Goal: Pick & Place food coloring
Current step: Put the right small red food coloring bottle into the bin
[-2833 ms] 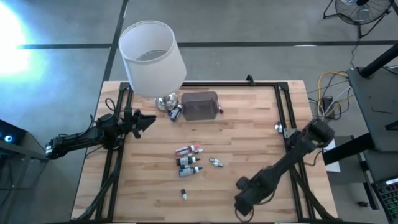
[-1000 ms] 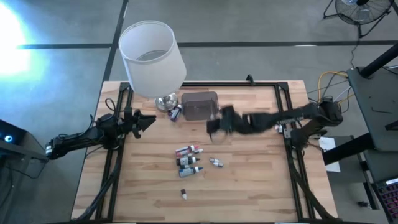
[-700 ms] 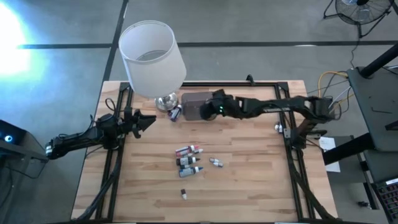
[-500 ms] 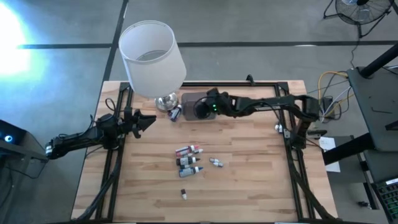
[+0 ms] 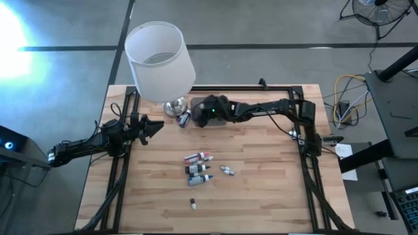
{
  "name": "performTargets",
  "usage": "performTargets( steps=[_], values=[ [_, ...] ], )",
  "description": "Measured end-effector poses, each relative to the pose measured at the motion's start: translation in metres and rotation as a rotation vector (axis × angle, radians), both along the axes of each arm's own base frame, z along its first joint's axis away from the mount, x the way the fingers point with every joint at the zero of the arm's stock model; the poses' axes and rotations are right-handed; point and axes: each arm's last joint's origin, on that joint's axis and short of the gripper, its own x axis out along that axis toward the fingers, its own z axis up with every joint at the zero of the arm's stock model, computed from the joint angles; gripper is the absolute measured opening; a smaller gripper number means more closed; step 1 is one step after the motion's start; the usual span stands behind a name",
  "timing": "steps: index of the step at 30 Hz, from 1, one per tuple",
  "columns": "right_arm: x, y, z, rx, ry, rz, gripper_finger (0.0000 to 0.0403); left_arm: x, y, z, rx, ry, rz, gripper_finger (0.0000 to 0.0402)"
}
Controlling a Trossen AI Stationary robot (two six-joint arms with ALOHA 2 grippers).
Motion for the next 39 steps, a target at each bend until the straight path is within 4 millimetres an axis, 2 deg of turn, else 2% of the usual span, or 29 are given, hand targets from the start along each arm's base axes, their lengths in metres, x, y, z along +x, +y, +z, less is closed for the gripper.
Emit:
performTargets(
  steps=[7,18,25,34,39],
  values=[
    [0.01,-0.024,-0.007,0.117,-0.044,0.24,0.0072,0.0,0.0,0.0,0.0,0.0,0.001,0.0085],
    [0.016,-0.046,-0.027,0.044,0.011,0.28,0.0073,0.0,0.0,0.0,0.0,0.0,0.001,0.0085],
    [0.016,-0.047,-0.029,0.05,0.019,0.27,0.0073,0.0,0.0,0.0,0.0,0.0,0.001,0.0085],
    [0.017,-0.062,-0.013,0.247,-0.085,0.08,0.0085,0.0,0.0,0.0,0.0,0.0,0.002,0.0085],
    [0.016,-0.064,-0.01,0.313,-0.066,0.06,0.0096,0.0,0.0,0.0,0.0,0.0,0.002,0.0085]
  ],
)
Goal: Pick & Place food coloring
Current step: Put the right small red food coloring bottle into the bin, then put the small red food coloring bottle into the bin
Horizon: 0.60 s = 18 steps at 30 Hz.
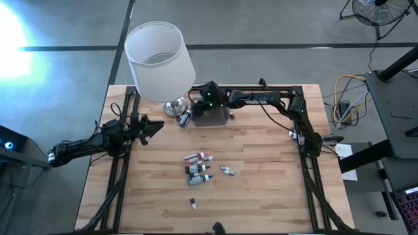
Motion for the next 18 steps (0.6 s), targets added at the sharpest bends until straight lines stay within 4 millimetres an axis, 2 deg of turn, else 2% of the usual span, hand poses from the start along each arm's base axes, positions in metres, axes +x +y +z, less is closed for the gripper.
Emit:
performTargets(
  steps=[18],
  values=[
    [-0.0055,-0.0066,-0.0011,0.064,0.023,-0.01,0.0093,0.0,0.0001,0.0,0.0,0.0,0.001,0.0085]
  ],
)
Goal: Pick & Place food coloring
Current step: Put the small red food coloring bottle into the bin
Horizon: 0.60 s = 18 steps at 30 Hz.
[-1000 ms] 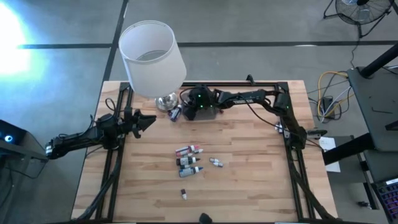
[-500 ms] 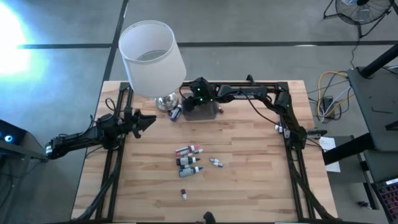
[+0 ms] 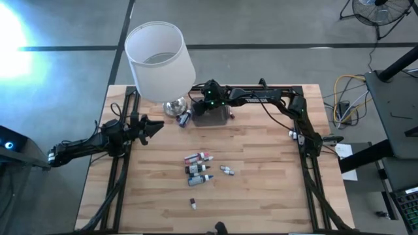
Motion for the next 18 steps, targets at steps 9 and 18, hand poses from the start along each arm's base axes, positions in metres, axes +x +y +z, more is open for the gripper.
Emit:
performTargets(
  steps=[9,18],
  values=[
    [-0.007,-0.001,0.01,0.001,0.024,0.002,0.0103,0.0,0.0,0.0,0.0,0.0,0.0,0.0085],
    [-0.052,0.042,0.067,0.035,0.306,0.171,0.0101,0.0,0.0,0.0,0.0,0.0,0.0,0.0085]
  ],
)
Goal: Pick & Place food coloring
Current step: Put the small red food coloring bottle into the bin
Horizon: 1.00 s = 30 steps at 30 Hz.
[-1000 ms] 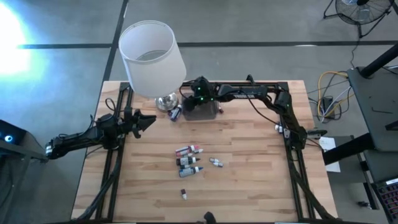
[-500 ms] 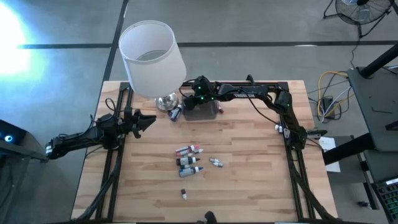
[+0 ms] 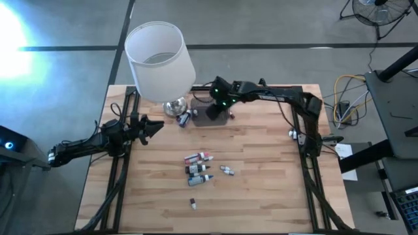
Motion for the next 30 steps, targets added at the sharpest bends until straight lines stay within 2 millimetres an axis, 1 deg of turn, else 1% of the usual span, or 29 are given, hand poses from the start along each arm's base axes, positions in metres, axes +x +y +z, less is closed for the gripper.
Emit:
performTargets(
  steps=[2,5,8,11,14,18,22,25,27,30],
  values=[
    [-0.012,0.02,0.011,0.028,0.087,0.046,0.01,0.0,0.0,0.0,0.0,0.0,0.0,0.0085],
    [-0.024,0.06,0.022,0.07,0.212,0.124,0.01,0.0,0.0,0.0,0.0,0.0,0.0,0.0085],
    [-0.027,0.101,0.021,0.096,0.3,0.204,0.01,0.0,0.0,0.0,0.0,0.0,0.0,0.0085],
    [-0.026,0.141,0.014,0.117,0.36,0.272,0.0103,0.0,0.0,0.0,0.0,0.0,0.0,0.0085],
    [-0.024,0.176,0.001,0.113,0.386,0.304,0.0109,0.0,0.0,0.0,0.0,0.0,0.0,0.0085],
    [-0.026,0.218,-0.019,0.038,0.37,0.339,0.0118,0.0,0.0,0.0,0.0,0.0,0.0,0.0085],
    [-0.025,0.248,-0.039,0.077,0.331,0.394,0.0123,0.0,0.0,0.0,0.0,0.0,0.0,0.0085],
    [-0.015,0.263,-0.053,0.11,0.296,0.443,0.0121,0.0,0.0,0.0,0.0,0.0,0.0,0.0085],
    [-0.006,0.273,-0.057,0.11,0.265,0.463,0.0119,0.0,0.0,0.0,0.0,0.0,0.0,0.0085],
    [0.002,0.285,-0.064,0.1,0.268,0.492,0.0115,0.0,0.0,0.0,0.0,0.0,0.0,0.0085]
  ],
)
